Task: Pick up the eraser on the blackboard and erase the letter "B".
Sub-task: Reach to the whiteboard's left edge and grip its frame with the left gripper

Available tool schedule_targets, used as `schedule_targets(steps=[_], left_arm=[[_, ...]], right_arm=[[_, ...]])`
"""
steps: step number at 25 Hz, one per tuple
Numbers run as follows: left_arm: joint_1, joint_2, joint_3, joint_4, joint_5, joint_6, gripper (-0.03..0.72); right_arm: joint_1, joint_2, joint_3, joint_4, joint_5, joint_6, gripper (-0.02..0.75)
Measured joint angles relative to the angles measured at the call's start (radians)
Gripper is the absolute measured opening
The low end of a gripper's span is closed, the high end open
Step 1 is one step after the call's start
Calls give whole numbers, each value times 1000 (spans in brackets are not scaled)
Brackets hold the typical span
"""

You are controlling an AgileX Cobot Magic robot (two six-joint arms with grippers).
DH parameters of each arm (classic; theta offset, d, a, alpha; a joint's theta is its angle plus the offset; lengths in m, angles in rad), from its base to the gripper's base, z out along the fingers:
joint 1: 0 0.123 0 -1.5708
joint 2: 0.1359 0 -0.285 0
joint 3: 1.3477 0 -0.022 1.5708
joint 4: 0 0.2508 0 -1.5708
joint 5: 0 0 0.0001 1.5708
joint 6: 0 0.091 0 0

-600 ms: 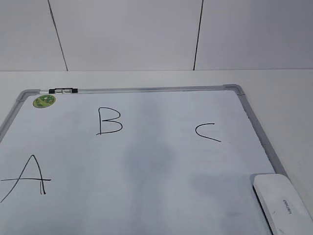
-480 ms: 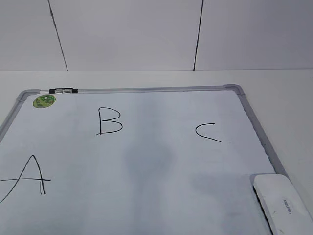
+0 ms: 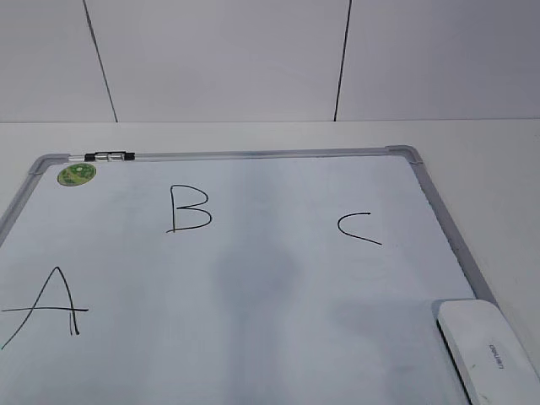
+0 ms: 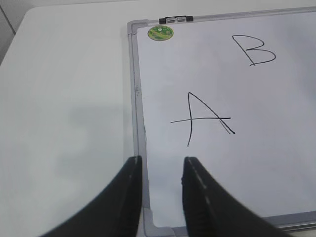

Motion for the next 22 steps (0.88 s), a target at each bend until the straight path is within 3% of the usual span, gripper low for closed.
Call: schedule_targets(steps=[10, 22], left_arm=[[0, 0, 0, 20, 0, 0, 221], [0, 0, 0, -10, -2, 0, 223]], right_arm=[[0, 16, -2, -1, 0, 0, 494], [0, 461, -113, 96, -18, 0, 494]])
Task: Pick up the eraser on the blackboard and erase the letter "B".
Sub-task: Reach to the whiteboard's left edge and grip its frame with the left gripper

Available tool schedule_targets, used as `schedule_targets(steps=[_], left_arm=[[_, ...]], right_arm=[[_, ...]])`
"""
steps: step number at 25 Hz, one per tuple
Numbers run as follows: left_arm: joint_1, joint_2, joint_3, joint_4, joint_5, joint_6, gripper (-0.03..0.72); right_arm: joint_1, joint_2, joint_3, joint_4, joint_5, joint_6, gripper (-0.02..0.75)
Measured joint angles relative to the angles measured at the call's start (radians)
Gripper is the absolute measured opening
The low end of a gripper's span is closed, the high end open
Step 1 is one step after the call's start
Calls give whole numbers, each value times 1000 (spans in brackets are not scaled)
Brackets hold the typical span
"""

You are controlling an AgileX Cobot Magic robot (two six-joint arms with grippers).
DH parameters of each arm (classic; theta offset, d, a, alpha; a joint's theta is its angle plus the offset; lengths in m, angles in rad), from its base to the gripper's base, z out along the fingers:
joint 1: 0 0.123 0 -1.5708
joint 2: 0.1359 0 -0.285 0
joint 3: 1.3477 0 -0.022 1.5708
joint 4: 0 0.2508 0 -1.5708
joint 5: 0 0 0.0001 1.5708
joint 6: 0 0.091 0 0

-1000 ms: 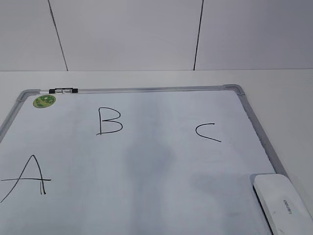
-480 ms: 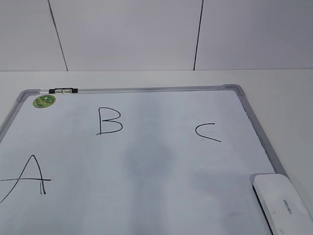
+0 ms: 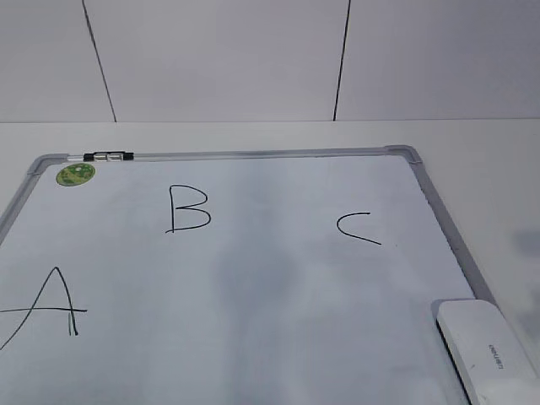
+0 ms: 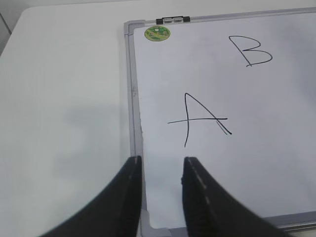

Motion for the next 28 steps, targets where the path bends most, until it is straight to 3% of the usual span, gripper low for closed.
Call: schedule_targets(steps=[4, 11, 17, 28], left_arm=[[0, 43, 0, 14, 0, -20, 228], [0, 346, -17, -48, -15, -31, 233], [0, 630, -136, -42, -24, -31, 235], [0, 1126, -377, 94, -24, -31, 237]], right_arm=[[0, 118, -44, 10, -11, 0, 494], [0, 318, -148, 23, -13, 4, 494], [0, 413, -186, 62, -13, 4, 494], [0, 464, -186, 65, -3, 6, 494]])
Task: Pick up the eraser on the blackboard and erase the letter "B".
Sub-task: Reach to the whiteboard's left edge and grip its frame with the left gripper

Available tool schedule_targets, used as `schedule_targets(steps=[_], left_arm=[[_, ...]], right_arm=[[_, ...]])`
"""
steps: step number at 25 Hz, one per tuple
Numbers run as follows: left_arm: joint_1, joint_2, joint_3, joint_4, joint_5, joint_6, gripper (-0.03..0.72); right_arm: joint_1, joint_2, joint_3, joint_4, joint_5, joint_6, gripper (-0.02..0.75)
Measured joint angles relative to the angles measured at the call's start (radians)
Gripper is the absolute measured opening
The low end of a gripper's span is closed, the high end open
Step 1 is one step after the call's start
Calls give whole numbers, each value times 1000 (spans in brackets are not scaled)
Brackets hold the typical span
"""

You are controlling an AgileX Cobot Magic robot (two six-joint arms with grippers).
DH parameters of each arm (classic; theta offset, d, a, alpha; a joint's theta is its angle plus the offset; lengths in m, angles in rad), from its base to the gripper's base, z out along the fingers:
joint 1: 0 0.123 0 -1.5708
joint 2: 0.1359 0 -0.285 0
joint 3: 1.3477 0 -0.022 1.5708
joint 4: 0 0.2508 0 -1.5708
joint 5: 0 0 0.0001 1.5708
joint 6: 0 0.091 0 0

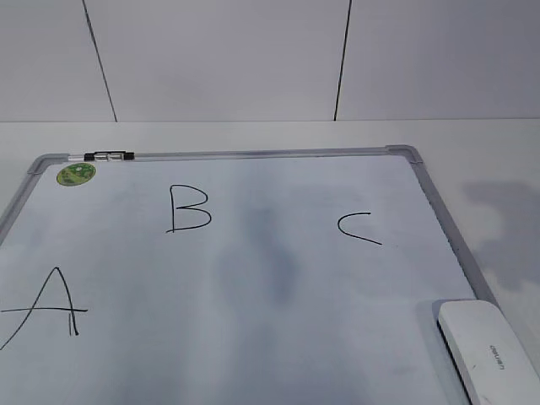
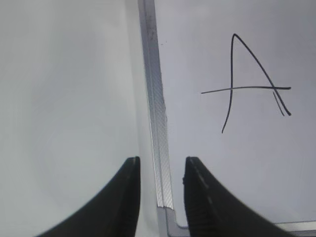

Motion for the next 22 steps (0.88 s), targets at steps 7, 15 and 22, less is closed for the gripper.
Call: schedule_targets(steps=[7, 15, 22], left_arm=[[0, 306, -139, 10, -5, 0, 238], [31, 526, -229, 13, -42, 0, 239], [77, 603, -233, 13, -99, 0, 239]], right_arm=[[0, 0, 0, 13, 0, 0, 494], [0, 0, 0, 16, 0, 1, 494], [0, 0, -2, 18, 0, 1, 494]])
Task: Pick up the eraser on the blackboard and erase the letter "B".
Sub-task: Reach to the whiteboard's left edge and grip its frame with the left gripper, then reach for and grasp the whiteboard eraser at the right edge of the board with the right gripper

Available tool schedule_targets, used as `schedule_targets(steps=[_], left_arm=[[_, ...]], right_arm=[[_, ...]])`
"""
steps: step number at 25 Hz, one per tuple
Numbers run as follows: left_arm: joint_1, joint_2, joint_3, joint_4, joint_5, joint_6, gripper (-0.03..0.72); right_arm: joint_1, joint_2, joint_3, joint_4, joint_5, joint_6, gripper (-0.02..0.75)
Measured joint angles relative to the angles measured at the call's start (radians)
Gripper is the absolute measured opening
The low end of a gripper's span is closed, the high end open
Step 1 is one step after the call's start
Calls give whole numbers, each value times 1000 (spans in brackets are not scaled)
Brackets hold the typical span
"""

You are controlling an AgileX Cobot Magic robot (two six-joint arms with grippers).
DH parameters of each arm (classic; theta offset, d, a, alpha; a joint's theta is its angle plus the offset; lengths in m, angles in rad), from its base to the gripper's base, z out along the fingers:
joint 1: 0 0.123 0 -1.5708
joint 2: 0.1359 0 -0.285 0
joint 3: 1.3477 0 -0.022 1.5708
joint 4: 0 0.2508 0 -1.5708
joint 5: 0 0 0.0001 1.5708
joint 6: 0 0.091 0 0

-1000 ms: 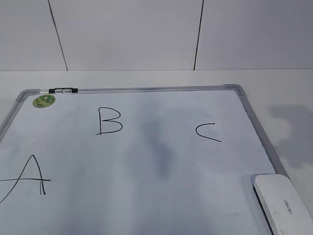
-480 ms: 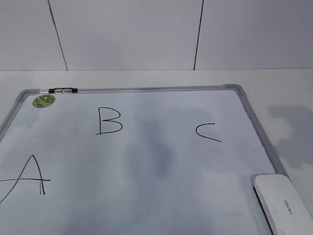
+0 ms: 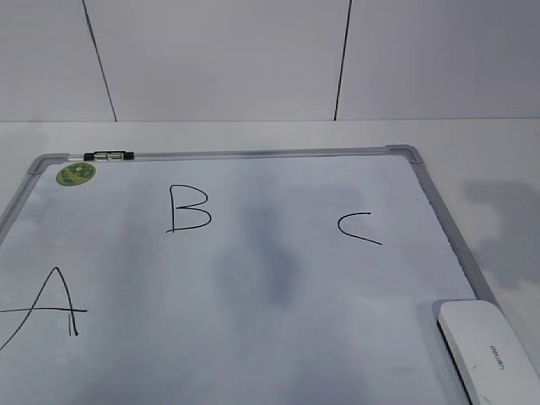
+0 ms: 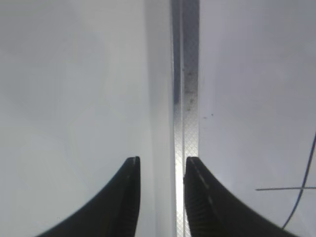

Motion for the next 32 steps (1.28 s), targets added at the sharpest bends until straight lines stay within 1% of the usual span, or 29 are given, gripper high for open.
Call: schedule_targets(steps=[5, 10, 32], left_arm=[[1, 20, 0, -6, -54, 11, 239], [1, 52, 0, -40, -77, 25, 238], [1, 127, -2, -40, -132, 29, 239]], right_arm=[[0, 4, 0, 0, -7, 0, 494], [0, 11, 0, 4, -8, 0, 494], [0, 11, 0, 6, -9, 0, 494]])
